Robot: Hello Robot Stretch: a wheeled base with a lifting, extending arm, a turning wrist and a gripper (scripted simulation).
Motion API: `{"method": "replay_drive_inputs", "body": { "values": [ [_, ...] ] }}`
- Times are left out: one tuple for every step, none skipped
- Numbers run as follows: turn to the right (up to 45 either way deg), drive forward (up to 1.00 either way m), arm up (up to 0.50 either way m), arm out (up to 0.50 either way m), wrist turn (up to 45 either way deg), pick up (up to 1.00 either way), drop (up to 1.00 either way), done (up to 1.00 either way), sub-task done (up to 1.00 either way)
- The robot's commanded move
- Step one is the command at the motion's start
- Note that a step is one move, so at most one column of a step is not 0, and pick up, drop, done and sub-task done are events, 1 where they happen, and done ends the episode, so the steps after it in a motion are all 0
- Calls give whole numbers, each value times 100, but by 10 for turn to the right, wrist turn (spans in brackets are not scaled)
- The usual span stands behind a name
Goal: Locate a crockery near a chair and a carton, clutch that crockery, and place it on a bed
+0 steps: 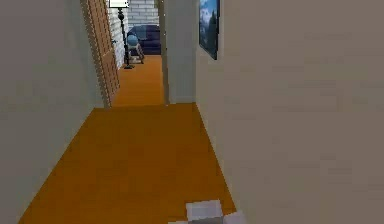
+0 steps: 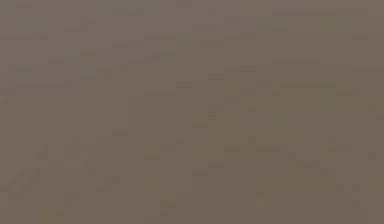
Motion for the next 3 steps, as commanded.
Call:
{"method": "replay_drive_inputs", "body": {
  "values": [
    [0, 5, 0, 0, 0, 0, 0, 0, 0],
    [-450, 0, 0, 0, 0, 0, 0, 0, 0],
    [-60, 0, 0, 0, 0, 0, 0, 0, 0]
  ]
}}
